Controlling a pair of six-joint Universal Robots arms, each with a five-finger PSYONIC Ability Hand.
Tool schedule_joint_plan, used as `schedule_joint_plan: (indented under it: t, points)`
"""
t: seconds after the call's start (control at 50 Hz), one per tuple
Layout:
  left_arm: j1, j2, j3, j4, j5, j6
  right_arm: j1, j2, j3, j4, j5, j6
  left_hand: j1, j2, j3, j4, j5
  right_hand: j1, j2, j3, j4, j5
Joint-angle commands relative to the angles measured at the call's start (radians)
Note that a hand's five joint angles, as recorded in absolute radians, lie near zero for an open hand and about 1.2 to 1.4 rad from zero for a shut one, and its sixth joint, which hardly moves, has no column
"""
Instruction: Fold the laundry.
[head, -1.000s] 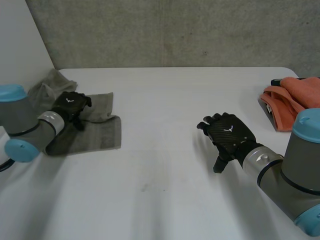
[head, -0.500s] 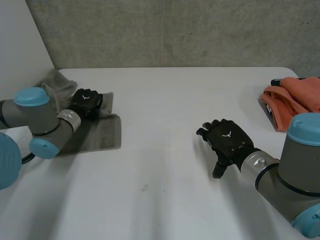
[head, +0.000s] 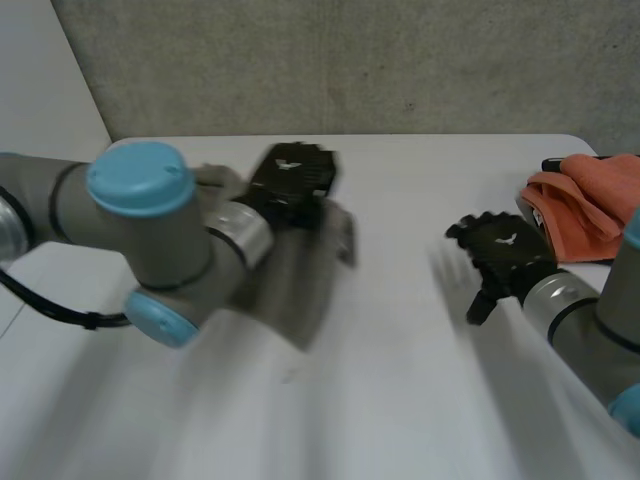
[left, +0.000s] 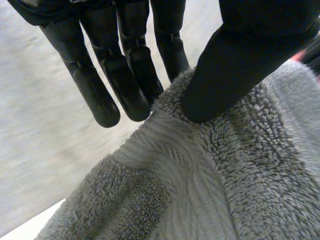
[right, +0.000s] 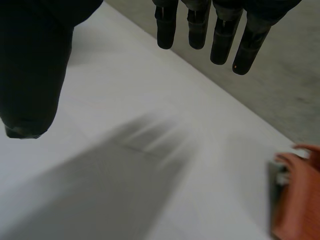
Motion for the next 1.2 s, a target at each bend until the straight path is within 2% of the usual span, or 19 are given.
schedule_joint_plan:
  t: [0.02,0.04,0.1,0.22,0.26,0.34,0.42,0.46,0.54,0.56,0.64,0.72,0.86,0.96,1.12,1.2]
  points:
    - [-0.249,-0.113,0.110,0.044,-0.059,-0.181,-0.063,-0.013,-0.023,-0.002,0.083,0.018,0.251,0.201,0.208,0.198,0.251,-0.027,-0.048,-0.041,-0.062,-0.059]
    - [-0.272,-0.151,0.153,0.047,-0.063,-0.177,-0.068,-0.013,-0.023,-0.003,0.082,0.018,0.033,-0.017,-0.010,-0.020,0.034,-0.027,-0.048,-0.041,-0.062,-0.059]
    - [-0.277,-0.185,0.202,0.042,-0.069,-0.166,-0.083,-0.013,-0.023,-0.011,0.083,0.018,-0.967,-1.017,-1.010,-1.020,-0.967,-0.027,-0.048,-0.041,-0.062,-0.059]
    - [-0.245,-0.131,0.149,0.053,-0.068,-0.122,-0.100,-0.019,-0.029,-0.011,0.076,0.016,-0.971,-1.021,-1.014,-1.024,-0.971,-0.027,-0.048,-0.041,-0.062,-0.059]
    - [-0.162,-0.052,0.088,0.053,-0.068,-0.067,-0.100,-0.028,-0.034,-0.005,0.066,0.010,-0.971,-1.021,-1.014,-1.024,-0.971,-0.027,-0.048,-0.041,-0.062,-0.059]
    - [-0.053,0.034,0.014,0.055,-0.056,0.039,-0.097,-0.054,-0.043,0.020,0.034,0.001,-0.964,-1.014,-1.007,-1.017,-0.964,-0.027,-0.048,-0.041,-0.062,-0.059]
    - [0.013,0.048,-0.002,0.052,-0.037,0.157,-0.094,-0.102,-0.046,0.154,-0.027,-0.048,-0.938,-0.988,-0.981,-0.991,-0.938,-0.027,-0.048,-0.041,-0.062,-0.059]
    - [0.039,0.047,0.000,0.041,-0.008,0.193,-0.091,-0.115,-0.051,0.223,-0.038,-0.074,-0.917,-0.967,-0.960,-0.970,-0.917,-0.027,-0.048,-0.041,-0.062,-0.059]
    - [0.093,0.016,0.003,0.024,0.133,0.234,-0.074,-0.155,-0.035,0.348,-0.039,-0.114,-0.888,-0.938,-0.931,-0.941,-0.888,-0.027,-0.048,-0.041,-0.062,-0.059]
    - [0.105,-0.011,0.012,0.010,0.197,0.234,-0.071,-0.163,-0.031,0.356,-0.039,-0.117,-0.879,-0.929,-0.922,-0.932,-0.879,-0.027,-0.048,-0.041,-0.062,-0.059]
    - [0.110,-0.091,0.062,-0.002,0.282,0.239,-0.033,-0.172,0.000,0.357,-0.029,-0.119,-0.812,-0.862,-0.855,-0.865,-0.812,-0.027,-0.048,-0.041,-0.062,-0.059]
    - [0.104,-0.162,0.130,-0.002,0.297,0.242,-0.011,-0.174,0.031,0.353,-0.019,-0.119,-0.724,-0.774,-0.767,-0.777,-0.724,-0.027,-0.048,-0.041,-0.062,-0.059]
    - [0.078,-0.289,0.250,0.001,0.299,0.250,-0.016,-0.160,0.117,0.210,-0.012,-0.111,-0.694,-0.744,-0.737,-0.747,-0.694,-0.027,-0.048,-0.041,-0.062,-0.059]
    - [0.068,-0.357,0.313,-0.008,0.299,0.251,-0.016,-0.084,0.140,0.098,0.025,-0.104,-0.700,-0.750,-0.743,-0.753,-0.700,-0.027,-0.048,-0.041,-0.062,-0.059]
    - [0.068,-0.400,0.337,-0.008,0.297,0.266,-0.011,0.000,0.104,0.064,0.080,-0.104,-0.697,-0.747,-0.740,-0.750,-0.697,-0.027,-0.048,-0.041,-0.062,-0.059]
    - [0.064,-0.423,0.363,-0.010,0.299,0.286,-0.010,0.006,0.101,0.064,0.079,-0.104,-0.691,-0.741,-0.734,-0.744,-0.691,0.147,0.126,0.133,0.113,0.116]
